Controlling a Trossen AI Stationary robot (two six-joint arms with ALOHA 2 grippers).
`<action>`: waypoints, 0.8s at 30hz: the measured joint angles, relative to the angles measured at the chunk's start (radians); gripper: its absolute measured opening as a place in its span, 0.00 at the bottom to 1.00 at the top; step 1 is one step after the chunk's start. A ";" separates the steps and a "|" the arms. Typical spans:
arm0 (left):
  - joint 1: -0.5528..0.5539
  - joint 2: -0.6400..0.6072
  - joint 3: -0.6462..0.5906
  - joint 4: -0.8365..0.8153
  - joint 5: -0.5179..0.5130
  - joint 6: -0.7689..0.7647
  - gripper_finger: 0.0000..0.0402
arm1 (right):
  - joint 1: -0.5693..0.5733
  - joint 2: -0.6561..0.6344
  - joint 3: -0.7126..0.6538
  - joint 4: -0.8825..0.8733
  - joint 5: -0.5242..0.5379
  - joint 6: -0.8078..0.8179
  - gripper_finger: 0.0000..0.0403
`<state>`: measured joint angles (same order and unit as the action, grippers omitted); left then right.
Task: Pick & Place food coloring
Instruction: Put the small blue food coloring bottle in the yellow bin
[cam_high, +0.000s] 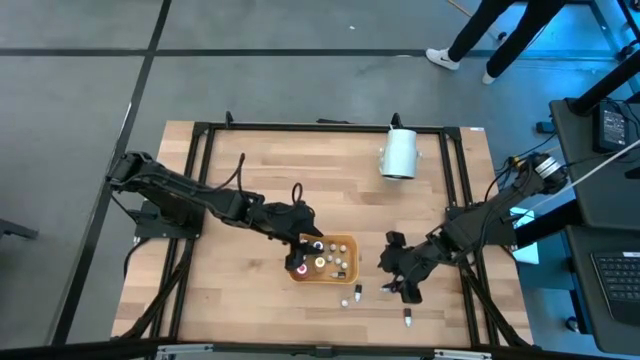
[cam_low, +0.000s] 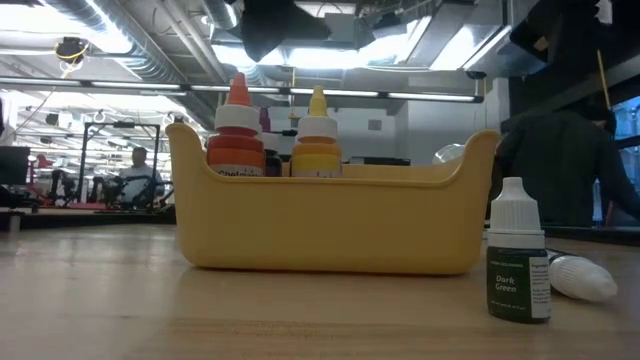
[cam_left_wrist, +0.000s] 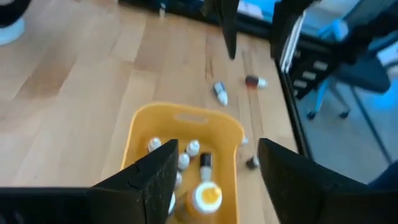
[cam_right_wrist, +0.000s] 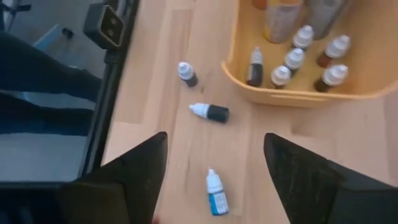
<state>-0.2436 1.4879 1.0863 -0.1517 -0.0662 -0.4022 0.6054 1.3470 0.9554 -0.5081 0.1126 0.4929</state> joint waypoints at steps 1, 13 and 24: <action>-0.006 0.000 0.000 -0.013 -0.005 0.014 0.54 | 0.005 0.008 0.000 0.012 0.000 -0.007 0.65; -0.065 0.000 0.000 -0.077 -0.029 0.058 0.53 | 0.034 0.176 0.000 -0.105 -0.126 -0.058 0.51; -0.070 0.000 0.000 -0.094 -0.031 0.046 0.53 | 0.035 0.344 0.000 -0.098 -0.134 -0.084 0.40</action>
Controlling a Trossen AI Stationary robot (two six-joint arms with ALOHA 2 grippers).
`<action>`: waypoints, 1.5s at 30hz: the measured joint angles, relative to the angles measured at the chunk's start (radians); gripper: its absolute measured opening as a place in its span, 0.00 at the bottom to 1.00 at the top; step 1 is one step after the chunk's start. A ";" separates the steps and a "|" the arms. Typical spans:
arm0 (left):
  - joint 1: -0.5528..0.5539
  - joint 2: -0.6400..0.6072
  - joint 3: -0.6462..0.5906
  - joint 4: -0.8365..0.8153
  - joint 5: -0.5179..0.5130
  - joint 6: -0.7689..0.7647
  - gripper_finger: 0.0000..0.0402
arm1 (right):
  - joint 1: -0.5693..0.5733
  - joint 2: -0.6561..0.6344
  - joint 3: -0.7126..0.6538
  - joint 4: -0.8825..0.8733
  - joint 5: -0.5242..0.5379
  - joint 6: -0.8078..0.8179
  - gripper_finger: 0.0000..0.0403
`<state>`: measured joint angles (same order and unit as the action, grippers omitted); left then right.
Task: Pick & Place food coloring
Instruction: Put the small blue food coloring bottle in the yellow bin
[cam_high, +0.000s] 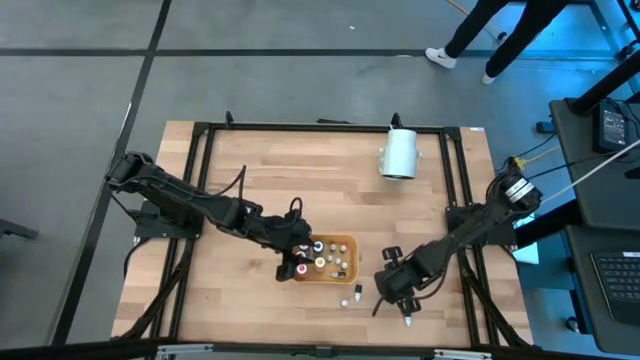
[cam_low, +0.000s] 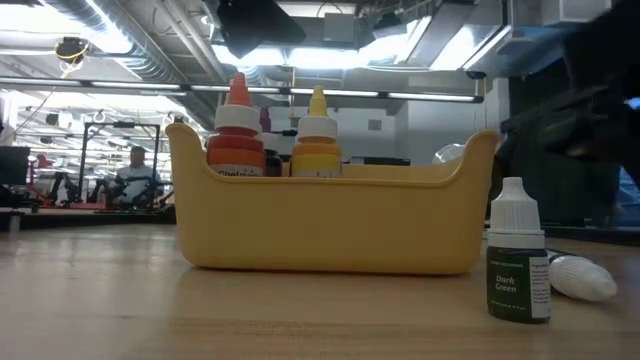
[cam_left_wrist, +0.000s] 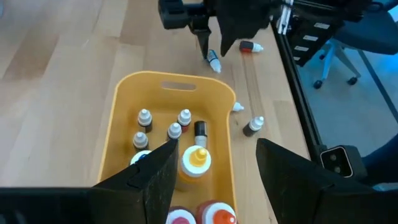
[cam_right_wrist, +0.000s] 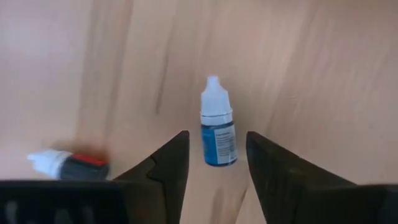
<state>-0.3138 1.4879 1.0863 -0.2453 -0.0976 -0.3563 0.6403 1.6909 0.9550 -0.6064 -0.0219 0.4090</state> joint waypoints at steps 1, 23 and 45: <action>0.000 0.000 0.000 0.000 0.000 0.000 0.53 | 0.000 0.012 0.000 -0.001 0.001 -0.001 0.39; -0.001 0.000 0.000 0.131 -0.105 0.315 0.53 | -0.042 -0.242 -0.001 -0.011 0.044 0.192 0.14; 0.053 0.000 0.072 0.178 0.004 0.590 0.53 | -0.451 -0.329 0.002 0.509 -0.384 0.341 0.15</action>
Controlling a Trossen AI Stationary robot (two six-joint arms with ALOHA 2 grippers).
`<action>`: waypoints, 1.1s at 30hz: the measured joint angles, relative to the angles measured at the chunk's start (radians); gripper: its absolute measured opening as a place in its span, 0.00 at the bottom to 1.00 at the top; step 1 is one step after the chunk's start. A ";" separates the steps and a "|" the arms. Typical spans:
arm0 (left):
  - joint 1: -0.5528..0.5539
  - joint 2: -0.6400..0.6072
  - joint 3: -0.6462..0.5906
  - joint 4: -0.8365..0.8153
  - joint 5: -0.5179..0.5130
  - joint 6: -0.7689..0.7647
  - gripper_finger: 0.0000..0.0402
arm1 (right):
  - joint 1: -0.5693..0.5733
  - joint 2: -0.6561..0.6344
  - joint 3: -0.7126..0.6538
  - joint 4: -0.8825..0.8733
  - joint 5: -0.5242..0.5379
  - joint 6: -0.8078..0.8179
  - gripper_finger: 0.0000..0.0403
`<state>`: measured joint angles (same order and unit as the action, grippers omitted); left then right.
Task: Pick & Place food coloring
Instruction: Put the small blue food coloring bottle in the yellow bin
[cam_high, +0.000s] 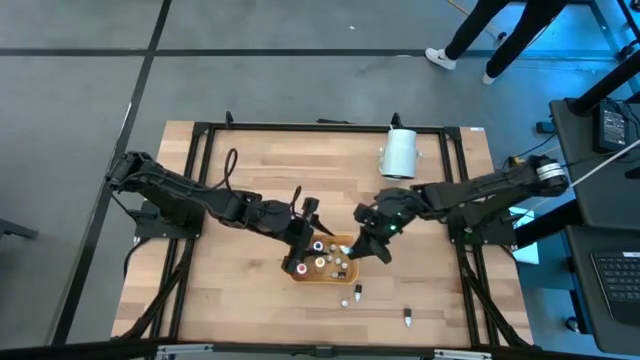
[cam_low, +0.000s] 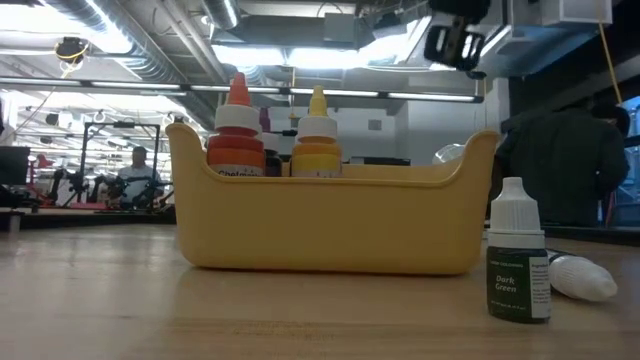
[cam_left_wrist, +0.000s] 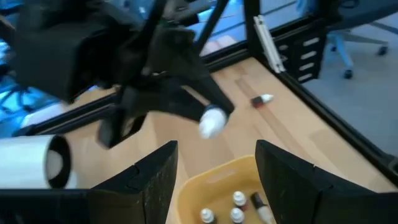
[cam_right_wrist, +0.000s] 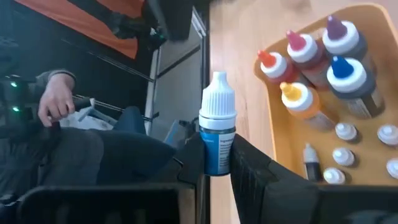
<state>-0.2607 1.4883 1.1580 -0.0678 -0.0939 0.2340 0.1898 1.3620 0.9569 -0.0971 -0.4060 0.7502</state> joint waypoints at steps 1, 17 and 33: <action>0.001 0.000 0.000 -0.003 0.016 0.000 0.53 | -0.010 0.012 0.000 0.019 -0.016 0.001 0.15; 0.036 0.000 -0.007 -0.011 0.089 -0.003 0.52 | -0.089 0.116 0.062 0.148 -0.099 -0.050 0.15; 0.036 0.000 -0.007 -0.010 0.091 0.014 0.13 | -0.103 0.119 0.064 0.151 -0.134 -0.083 0.15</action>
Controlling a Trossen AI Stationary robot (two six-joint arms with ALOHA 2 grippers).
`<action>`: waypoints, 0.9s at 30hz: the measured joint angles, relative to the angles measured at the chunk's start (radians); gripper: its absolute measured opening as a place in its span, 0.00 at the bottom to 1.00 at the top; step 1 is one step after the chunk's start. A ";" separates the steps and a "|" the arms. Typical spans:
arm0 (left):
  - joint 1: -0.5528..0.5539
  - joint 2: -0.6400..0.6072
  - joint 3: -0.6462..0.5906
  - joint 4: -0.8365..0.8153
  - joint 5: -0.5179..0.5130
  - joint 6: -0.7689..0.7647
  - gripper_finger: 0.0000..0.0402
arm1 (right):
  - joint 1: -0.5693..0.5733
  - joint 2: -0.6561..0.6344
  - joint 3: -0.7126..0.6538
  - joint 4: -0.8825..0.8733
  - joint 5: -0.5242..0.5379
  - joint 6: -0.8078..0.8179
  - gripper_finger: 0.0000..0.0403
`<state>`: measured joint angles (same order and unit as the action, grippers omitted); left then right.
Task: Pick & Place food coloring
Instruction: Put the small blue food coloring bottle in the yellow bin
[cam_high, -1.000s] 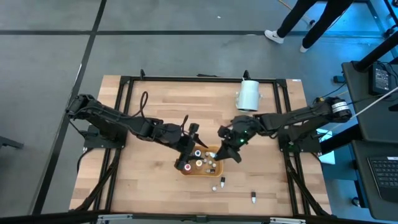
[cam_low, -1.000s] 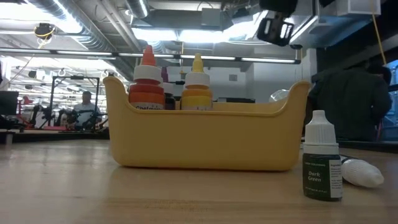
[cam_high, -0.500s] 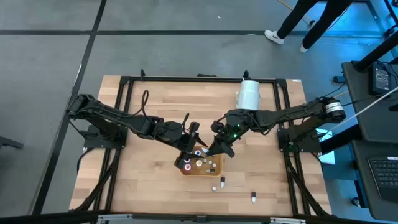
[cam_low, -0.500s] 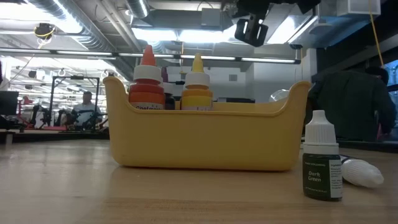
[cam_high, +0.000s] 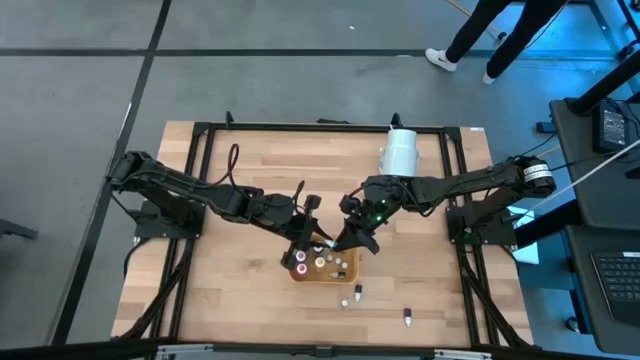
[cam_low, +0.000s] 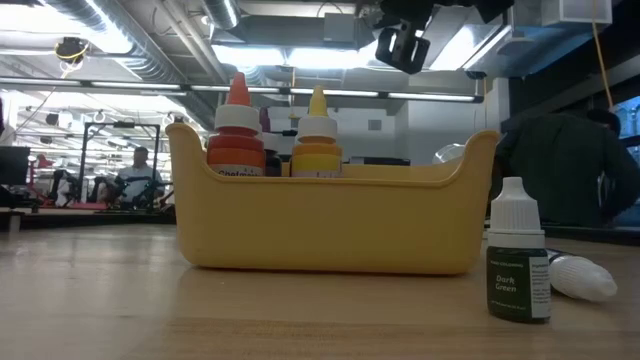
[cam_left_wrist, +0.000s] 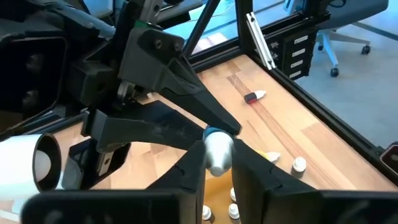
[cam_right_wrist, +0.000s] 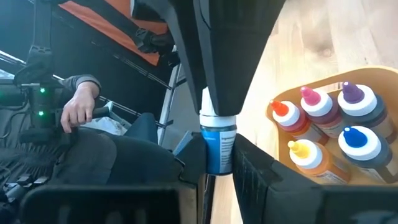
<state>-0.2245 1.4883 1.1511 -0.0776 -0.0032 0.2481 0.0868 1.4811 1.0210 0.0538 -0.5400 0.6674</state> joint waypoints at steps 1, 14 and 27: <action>0.000 0.000 0.000 -0.001 0.003 0.000 0.12 | 0.000 0.000 0.000 -0.002 -0.002 -0.007 0.16; -0.001 0.000 -0.002 -0.004 -0.020 -0.006 0.13 | -0.004 -0.002 0.000 -0.015 -0.017 -0.128 0.43; -0.001 0.000 0.047 -0.148 -0.045 -0.130 0.13 | -0.033 -0.230 0.001 -0.531 0.466 -0.197 0.63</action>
<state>-0.2252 1.4883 1.1977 -0.2253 -0.0483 0.1181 0.0542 1.2507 1.0222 -0.4775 -0.0742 0.4701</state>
